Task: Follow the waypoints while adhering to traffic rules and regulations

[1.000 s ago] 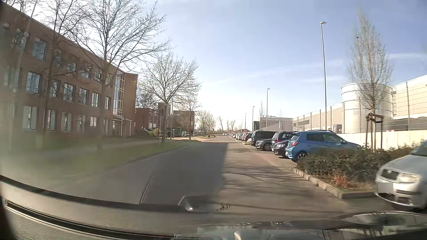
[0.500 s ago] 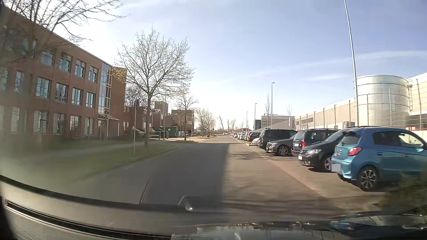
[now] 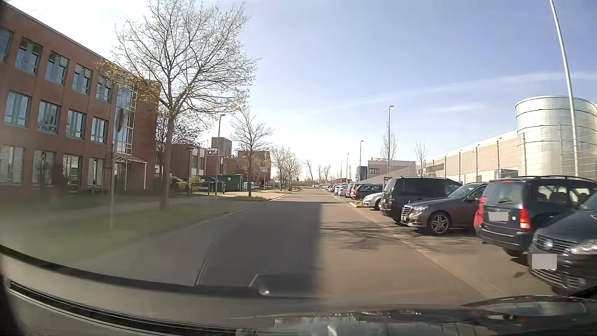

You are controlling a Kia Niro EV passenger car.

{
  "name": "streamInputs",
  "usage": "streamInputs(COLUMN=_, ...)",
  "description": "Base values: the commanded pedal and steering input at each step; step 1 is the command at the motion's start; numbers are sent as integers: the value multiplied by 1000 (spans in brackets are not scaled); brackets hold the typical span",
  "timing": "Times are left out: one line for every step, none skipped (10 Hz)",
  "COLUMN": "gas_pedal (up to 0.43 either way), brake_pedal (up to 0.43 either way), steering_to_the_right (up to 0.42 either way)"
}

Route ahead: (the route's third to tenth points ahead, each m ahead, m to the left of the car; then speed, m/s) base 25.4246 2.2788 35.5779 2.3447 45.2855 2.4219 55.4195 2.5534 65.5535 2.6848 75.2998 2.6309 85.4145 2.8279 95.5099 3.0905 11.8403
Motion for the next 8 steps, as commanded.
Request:
streamInputs(gas_pedal=157, brake_pedal=0, steering_to_the_right=-2)
streamInputs(gas_pedal=157, brake_pedal=0, steering_to_the_right=-1)
streamInputs(gas_pedal=157, brake_pedal=0, steering_to_the_right=-1)
streamInputs(gas_pedal=157, brake_pedal=0, steering_to_the_right=-1)
streamInputs(gas_pedal=157, brake_pedal=0, steering_to_the_right=0)
streamInputs(gas_pedal=157, brake_pedal=0, steering_to_the_right=0)
streamInputs(gas_pedal=157, brake_pedal=0, steering_to_the_right=0)
streamInputs(gas_pedal=157, brake_pedal=0, steering_to_the_right=0)
